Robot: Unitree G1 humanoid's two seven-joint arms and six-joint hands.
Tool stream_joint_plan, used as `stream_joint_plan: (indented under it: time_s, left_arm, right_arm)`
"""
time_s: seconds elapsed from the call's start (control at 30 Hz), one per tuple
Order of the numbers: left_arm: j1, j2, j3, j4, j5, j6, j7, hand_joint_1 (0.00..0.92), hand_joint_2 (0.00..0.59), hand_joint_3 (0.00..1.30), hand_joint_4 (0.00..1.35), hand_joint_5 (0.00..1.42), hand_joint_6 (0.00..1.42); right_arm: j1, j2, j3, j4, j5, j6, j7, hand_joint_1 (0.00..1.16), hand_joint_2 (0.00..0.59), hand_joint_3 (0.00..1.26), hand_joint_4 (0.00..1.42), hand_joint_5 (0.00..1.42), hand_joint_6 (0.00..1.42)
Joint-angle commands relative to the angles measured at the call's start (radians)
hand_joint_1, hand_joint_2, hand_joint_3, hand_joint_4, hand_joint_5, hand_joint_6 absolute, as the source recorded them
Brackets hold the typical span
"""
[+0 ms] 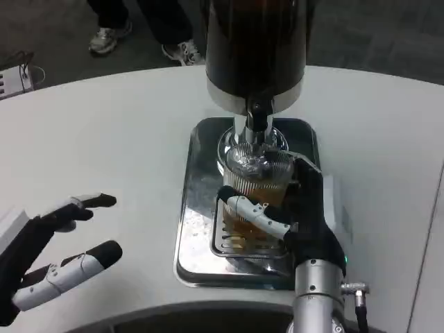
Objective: Grasp the cup under the faucet to collect the drink, then remove the cup.
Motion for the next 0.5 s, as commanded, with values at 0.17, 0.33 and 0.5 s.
stream_joint_plan:
  time_s: [0.17, 0.33, 0.5]
  left_arm:
    - [-0.042, 0.011, -0.034, 0.052, -0.006, -0.013, -0.004, 0.000, 0.067, 0.27, 0.18, 0.21, 0.25]
    - [-0.054, 0.011, -0.040, 0.066, -0.008, -0.016, -0.001, 0.000, 0.067, 0.27, 0.18, 0.21, 0.25]
    - [-0.064, 0.008, -0.042, 0.077, -0.007, -0.020, 0.004, 0.000, 0.067, 0.27, 0.18, 0.21, 0.25]
  right_arm:
    - [0.105, 0.050, 0.035, -0.088, 0.022, 0.012, 0.066, 0.93, 0.260, 1.11, 1.31, 1.40, 1.42]
    - [0.145, 0.035, 0.051, -0.156, 0.009, 0.016, 0.106, 0.94, 0.263, 1.14, 1.35, 1.42, 1.42]
    - [0.203, 0.012, 0.071, -0.242, -0.003, 0.019, 0.164, 0.95, 0.263, 1.16, 1.37, 1.42, 1.42]
